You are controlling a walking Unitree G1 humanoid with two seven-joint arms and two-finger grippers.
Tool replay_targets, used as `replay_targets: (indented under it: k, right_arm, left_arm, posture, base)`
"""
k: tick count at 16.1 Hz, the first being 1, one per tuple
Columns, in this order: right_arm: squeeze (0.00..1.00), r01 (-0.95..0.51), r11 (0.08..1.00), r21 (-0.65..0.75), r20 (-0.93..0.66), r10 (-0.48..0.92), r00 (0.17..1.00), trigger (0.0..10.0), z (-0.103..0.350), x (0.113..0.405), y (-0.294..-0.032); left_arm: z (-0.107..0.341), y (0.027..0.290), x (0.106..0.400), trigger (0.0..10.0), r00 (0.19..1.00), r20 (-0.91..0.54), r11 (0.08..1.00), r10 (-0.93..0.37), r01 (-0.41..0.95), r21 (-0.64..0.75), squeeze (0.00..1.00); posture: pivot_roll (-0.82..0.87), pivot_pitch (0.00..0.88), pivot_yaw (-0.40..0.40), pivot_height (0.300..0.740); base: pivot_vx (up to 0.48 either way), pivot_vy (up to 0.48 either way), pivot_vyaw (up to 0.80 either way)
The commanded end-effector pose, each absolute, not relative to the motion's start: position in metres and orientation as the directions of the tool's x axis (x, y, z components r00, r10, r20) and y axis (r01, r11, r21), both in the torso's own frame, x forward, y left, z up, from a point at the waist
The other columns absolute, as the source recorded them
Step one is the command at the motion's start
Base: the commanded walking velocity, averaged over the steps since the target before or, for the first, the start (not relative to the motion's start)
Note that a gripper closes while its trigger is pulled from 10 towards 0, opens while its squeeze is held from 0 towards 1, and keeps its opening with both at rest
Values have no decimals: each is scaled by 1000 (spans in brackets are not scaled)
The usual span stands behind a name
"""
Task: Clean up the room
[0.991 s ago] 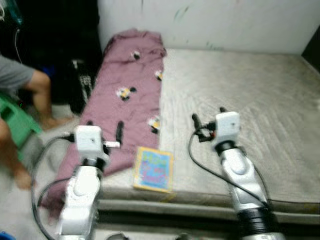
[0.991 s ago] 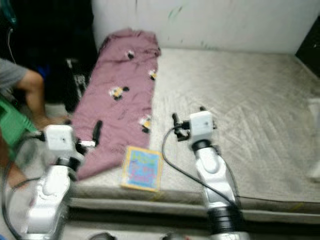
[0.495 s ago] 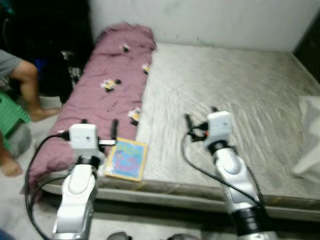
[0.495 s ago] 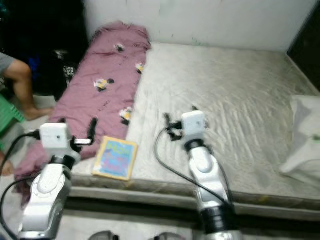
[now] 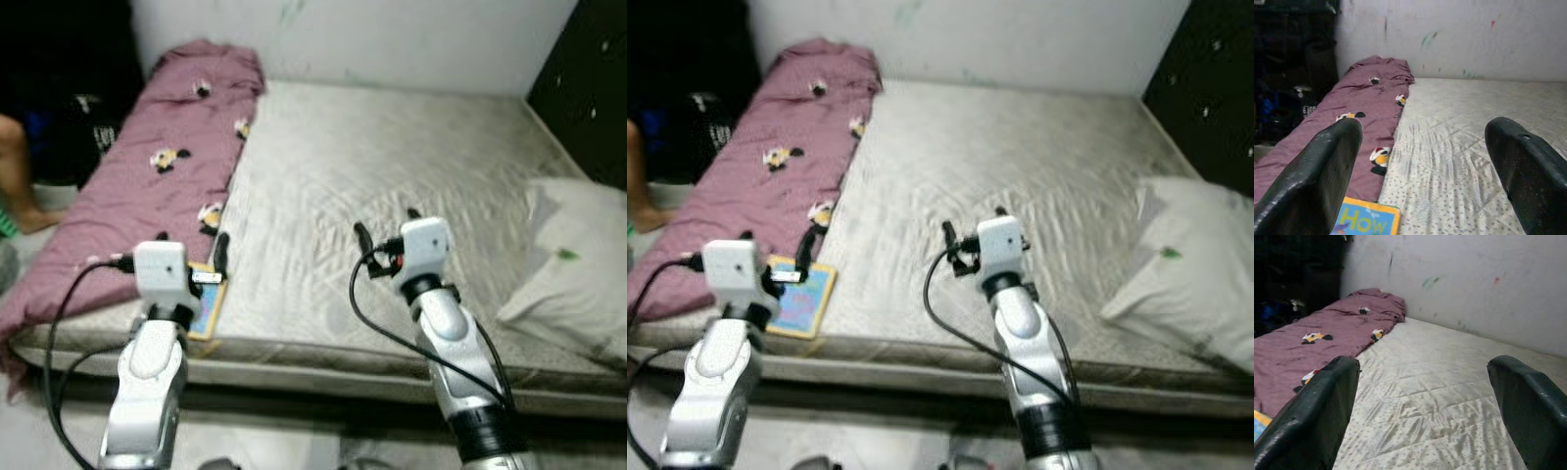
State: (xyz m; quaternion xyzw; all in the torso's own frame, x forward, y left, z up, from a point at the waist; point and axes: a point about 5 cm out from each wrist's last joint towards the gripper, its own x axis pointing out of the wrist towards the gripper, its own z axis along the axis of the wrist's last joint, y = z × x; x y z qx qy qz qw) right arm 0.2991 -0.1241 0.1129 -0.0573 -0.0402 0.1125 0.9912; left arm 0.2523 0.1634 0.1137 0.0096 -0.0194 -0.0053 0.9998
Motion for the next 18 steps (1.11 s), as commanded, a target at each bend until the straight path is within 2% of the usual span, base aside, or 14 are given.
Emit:
replay_targets:
  k: [1, 4, 10, 18]
  right_arm:
    - [0, -202, 971, -128, 67, 211, 975, 10000, 114, 300, -131]
    - [0, -202, 971, -128, 67, 211, 975, 10000, 114, 300, -131]
    - [0, -201, 971, -127, 66, 210, 975, 10000, 114, 300, -132]
    - [0, -202, 972, -123, 64, 211, 975, 10000, 114, 300, -133]
  left_arm:
    - [114, 158, 253, 10000, 999, 35, 1000, -26, 25, 12, 0]
    - [114, 158, 253, 10000, 999, 36, 1000, -27, 27, 12, 0]
    - [118, 153, 252, 10000, 994, 73, 996, -79, 81, -27, 0]
    - [118, 153, 251, 10000, 992, 82, 995, -91, 94, -35, 0]
  posture:
    - [-42, 0, -24, 740]
    - [-42, 0, -24, 740]
    - [-44, 0, -25, 740]
    - [-44, 0, -27, 740]
  base:
    - [0, -289, 0]
    - [0, -276, 0]
    - [0, 0, 0]
    - [316, 0, -50]
